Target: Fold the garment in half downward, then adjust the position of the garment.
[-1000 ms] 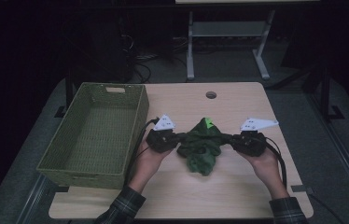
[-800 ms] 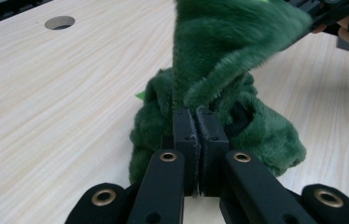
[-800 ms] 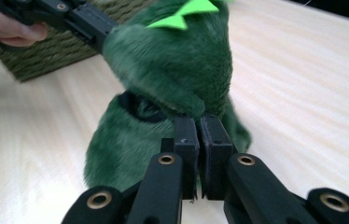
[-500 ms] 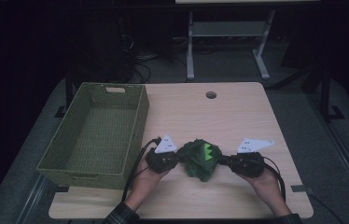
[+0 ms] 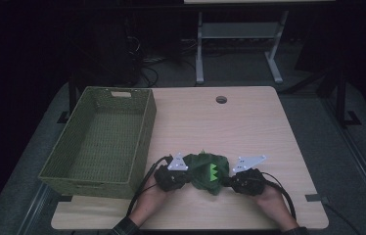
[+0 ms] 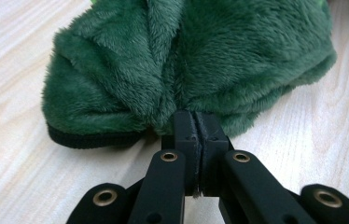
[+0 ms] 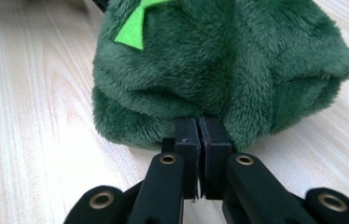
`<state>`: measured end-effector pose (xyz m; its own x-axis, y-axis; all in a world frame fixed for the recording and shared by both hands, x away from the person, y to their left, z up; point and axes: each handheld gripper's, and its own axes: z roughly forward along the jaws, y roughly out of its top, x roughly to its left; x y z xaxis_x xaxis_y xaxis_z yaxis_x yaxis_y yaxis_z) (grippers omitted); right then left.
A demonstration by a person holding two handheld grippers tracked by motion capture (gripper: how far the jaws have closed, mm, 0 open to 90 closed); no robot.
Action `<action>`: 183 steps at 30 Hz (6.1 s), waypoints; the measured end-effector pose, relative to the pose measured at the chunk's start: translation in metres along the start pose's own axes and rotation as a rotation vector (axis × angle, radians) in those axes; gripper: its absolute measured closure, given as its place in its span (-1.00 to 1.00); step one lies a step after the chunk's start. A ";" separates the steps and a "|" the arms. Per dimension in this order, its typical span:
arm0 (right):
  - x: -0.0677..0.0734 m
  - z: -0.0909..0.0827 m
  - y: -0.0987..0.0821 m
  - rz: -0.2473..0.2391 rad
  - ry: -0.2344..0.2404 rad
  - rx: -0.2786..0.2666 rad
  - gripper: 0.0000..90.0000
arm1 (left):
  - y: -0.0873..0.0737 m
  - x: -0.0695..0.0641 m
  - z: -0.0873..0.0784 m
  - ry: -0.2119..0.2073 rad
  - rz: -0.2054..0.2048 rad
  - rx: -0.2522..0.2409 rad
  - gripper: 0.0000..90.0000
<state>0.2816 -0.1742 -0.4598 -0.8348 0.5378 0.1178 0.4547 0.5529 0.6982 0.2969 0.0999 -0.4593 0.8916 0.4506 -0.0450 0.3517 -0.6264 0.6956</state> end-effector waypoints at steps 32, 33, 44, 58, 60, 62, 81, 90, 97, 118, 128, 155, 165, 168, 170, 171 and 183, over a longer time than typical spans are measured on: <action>-0.002 -0.050 0.007 0.039 0.012 -0.148 0.80 | 0.036 0.001 -0.041 -0.010 -0.055 -0.158 0.98; -0.004 -0.046 0.008 0.046 0.007 -0.140 0.88 | 0.039 0.001 -0.039 -0.014 -0.053 -0.158 0.99; -0.001 -0.005 0.011 0.032 0.047 -0.036 0.99 | 0.031 0.013 0.008 -0.011 -0.060 -0.013 0.99; -0.002 0.012 0.000 0.050 0.046 0.027 1.00 | 0.021 0.017 0.022 0.010 -0.048 0.036 1.00; -0.003 0.012 -0.001 0.051 0.049 0.028 1.00 | 0.020 0.017 0.022 0.005 -0.053 0.033 1.00; -0.003 0.010 -0.001 0.041 0.043 0.025 1.00 | 0.020 0.018 0.020 -0.001 -0.055 0.034 1.00; -0.037 -0.039 0.008 0.104 -0.085 -0.126 0.99 | 0.012 0.002 -0.028 -0.071 -0.109 -0.100 0.99; -0.060 -0.024 0.036 0.119 -0.125 -0.149 1.00 | 0.004 -0.018 -0.030 -0.124 -0.088 -0.089 0.99; -0.072 -0.005 0.057 0.113 -0.112 -0.150 1.00 | 0.005 -0.032 -0.021 -0.165 -0.065 -0.074 0.99; -0.070 0.033 0.060 0.084 -0.040 -0.034 1.00 | 0.017 -0.035 0.017 -0.136 -0.037 -0.007 1.00; -0.070 0.025 0.050 0.095 -0.052 -0.022 1.00 | 0.018 -0.021 0.022 -0.099 -0.047 0.012 1.00; -0.042 -0.029 -0.010 0.130 -0.091 -0.019 1.00 | 0.032 0.023 0.038 -0.081 -0.003 0.045 0.99; -0.050 -0.050 -0.035 0.163 -0.213 -0.096 0.26 | 0.027 0.028 0.021 -0.093 0.032 0.058 0.51; -0.053 -0.054 -0.046 0.173 -0.261 -0.100 -0.08 | 0.027 0.028 0.017 -0.091 0.039 0.061 0.22; -0.055 -0.054 -0.052 0.180 -0.289 -0.090 -0.27 | 0.029 0.028 0.014 -0.092 0.034 0.061 0.00; -0.057 -0.054 -0.054 0.182 -0.298 -0.080 -0.36 | 0.031 0.028 0.013 -0.085 0.046 0.068 -0.10; -0.067 -0.042 -0.064 0.198 -0.323 -0.049 -0.79 | 0.058 0.018 0.003 -0.095 0.121 0.058 -0.66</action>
<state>0.2952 -0.2723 -0.4827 -0.5881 0.8082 0.0303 0.5754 0.3918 0.7179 0.3346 0.0699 -0.4221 0.9504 0.3092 -0.0327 0.2535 -0.7095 0.6575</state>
